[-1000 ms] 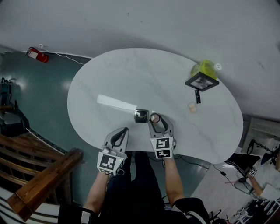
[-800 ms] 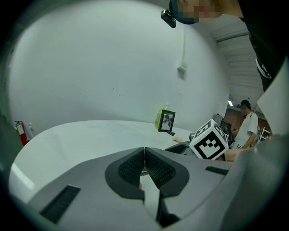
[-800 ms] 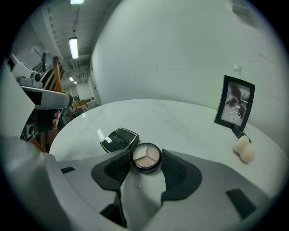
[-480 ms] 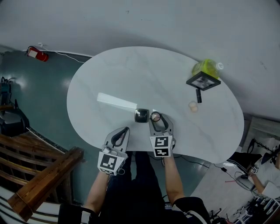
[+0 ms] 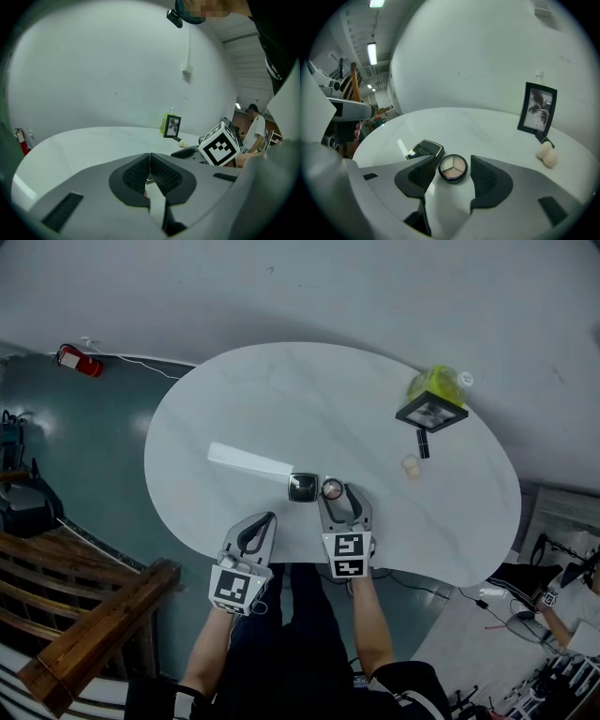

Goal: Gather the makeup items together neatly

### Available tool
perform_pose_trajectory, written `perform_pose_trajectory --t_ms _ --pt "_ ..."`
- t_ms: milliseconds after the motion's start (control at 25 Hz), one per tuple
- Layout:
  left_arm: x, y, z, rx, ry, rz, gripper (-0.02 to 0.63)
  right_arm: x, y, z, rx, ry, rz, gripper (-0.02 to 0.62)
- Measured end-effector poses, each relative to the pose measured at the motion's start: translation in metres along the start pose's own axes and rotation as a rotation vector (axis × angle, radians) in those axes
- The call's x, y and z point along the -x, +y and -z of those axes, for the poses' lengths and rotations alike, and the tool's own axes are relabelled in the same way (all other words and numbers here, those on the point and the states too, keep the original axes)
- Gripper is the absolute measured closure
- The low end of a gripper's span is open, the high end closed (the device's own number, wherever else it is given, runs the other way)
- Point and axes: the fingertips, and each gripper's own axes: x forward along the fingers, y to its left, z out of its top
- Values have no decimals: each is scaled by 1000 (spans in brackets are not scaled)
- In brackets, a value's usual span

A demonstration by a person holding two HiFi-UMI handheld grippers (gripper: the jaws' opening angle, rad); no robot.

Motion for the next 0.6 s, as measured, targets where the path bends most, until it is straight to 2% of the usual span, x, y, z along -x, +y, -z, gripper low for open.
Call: perform_pose_trajectory --t_ms 240,600 --pt "16 -9 -24 -36 -53 27 586 32 4 -36 -8 -73 12 367" --pt "43 -15 -106 -118 -171 29 586 105 -1 -120 3 -257 70 368"
